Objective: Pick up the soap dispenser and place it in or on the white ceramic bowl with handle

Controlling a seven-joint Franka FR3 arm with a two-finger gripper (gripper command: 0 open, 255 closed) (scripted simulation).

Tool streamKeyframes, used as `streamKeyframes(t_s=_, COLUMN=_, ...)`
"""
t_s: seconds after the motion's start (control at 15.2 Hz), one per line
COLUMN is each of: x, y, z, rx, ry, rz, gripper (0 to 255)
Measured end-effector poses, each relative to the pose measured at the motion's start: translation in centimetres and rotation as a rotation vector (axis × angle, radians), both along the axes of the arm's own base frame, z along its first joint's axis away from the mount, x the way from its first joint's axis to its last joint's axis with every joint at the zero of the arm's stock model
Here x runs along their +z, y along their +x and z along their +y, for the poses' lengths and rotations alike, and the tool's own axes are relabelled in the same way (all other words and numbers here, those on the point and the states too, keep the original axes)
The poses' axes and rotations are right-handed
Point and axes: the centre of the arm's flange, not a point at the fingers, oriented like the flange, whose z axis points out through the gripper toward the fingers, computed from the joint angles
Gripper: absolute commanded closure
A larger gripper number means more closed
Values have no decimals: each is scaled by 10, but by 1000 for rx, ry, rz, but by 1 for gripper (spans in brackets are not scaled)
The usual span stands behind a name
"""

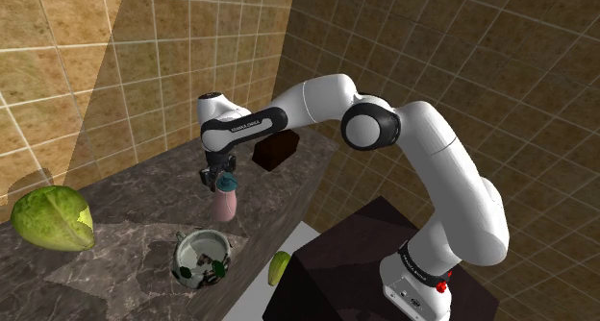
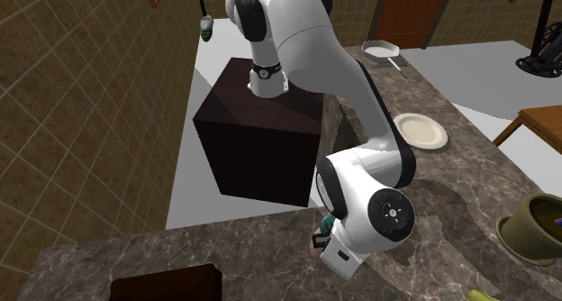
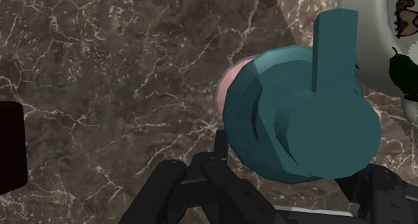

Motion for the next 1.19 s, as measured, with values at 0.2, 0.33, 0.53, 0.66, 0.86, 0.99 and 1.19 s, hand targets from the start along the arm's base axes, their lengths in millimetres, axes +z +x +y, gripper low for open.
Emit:
streamKeyframes(t_s=0.2, x=0, y=0, z=0, rx=0, ry=0, rz=0, gripper=255)
streamKeyframes(t_s=0.33, x=2, y=0, z=0, rx=0, ry=0, rz=1, gripper=255)
streamKeyframes(t_s=0.53, x=14, y=0, z=0, rx=0, ry=-1, rz=2, gripper=255)
streamKeyframes(t_s=0.66, x=25, y=-1, z=-1, rx=0, ry=-1, rz=2, gripper=255)
streamKeyframes(t_s=0.86, x=39, y=0, z=-2, rx=0, ry=-1, rz=2, gripper=255)
streamKeyframes(t_s=0.99, x=51, y=0, z=-1, rx=0, ry=-1, rz=2, gripper=255)
streamKeyframes(t_s=1.19, x=66, y=-1, z=1, rx=0, ry=-1, rz=2, gripper=255)
